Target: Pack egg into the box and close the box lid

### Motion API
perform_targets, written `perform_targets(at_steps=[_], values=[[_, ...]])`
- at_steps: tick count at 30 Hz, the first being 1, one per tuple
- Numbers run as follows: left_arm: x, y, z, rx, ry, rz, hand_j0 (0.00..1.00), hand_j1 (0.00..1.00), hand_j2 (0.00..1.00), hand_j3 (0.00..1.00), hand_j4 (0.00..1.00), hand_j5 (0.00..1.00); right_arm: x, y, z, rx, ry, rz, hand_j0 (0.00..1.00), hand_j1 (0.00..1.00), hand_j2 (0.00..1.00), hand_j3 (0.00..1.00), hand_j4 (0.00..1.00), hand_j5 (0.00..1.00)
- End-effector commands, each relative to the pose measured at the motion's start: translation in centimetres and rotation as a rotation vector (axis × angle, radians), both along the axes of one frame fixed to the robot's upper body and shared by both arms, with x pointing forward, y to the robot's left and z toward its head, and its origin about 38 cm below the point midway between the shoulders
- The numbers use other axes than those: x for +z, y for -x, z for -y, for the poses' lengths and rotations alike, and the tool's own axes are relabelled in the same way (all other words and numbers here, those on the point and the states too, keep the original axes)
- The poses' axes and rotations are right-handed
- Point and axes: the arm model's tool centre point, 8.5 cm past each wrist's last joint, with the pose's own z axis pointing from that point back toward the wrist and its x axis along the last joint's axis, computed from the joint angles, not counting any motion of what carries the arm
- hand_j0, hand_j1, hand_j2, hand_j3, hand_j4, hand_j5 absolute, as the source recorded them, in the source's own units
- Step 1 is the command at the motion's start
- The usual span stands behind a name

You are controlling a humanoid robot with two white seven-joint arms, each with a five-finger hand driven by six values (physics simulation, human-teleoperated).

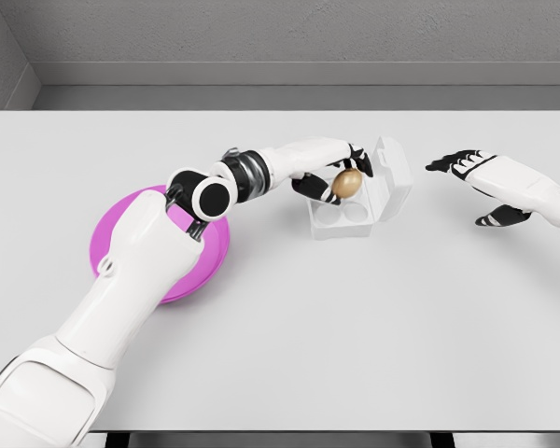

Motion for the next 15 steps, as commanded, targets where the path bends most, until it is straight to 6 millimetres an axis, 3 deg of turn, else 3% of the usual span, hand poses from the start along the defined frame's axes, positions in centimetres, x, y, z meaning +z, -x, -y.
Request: perform_targets(at_steps=[1,5,7,15], values=[[0.06,0.00,-0.02,0.000,0.004,-0.001,0.69,0.69,0.69,0.69,0.69,0.69,0.09,-0.01,0.05,-0.003,-0.006,0.001,1.00,1.00,1.00,1.00,1.00,1.00],[0.06,0.00,-0.02,0.000,0.004,-0.001,0.69,0.69,0.69,0.69,0.69,0.69,0.11,0.00,0.11,-0.003,-0.005,0.001,1.00,1.00,1.00,1.00,1.00,1.00],[-0.01,0.02,-0.03,0.000,0.004,-0.002,0.75,0.75,0.75,0.75,0.75,0.75,0.05,0.04,0.12,-0.003,-0.004,-0.001,1.00,1.00,1.00,1.00,1.00,1.00],[-0.11,0.11,-0.05,0.000,0.007,-0.004,0.80,0.80,0.80,0.80,0.80,0.80,0.11,0.00,0.11,-0.003,-0.004,0.001,1.00,1.00,1.00,1.00,1.00,1.00]])
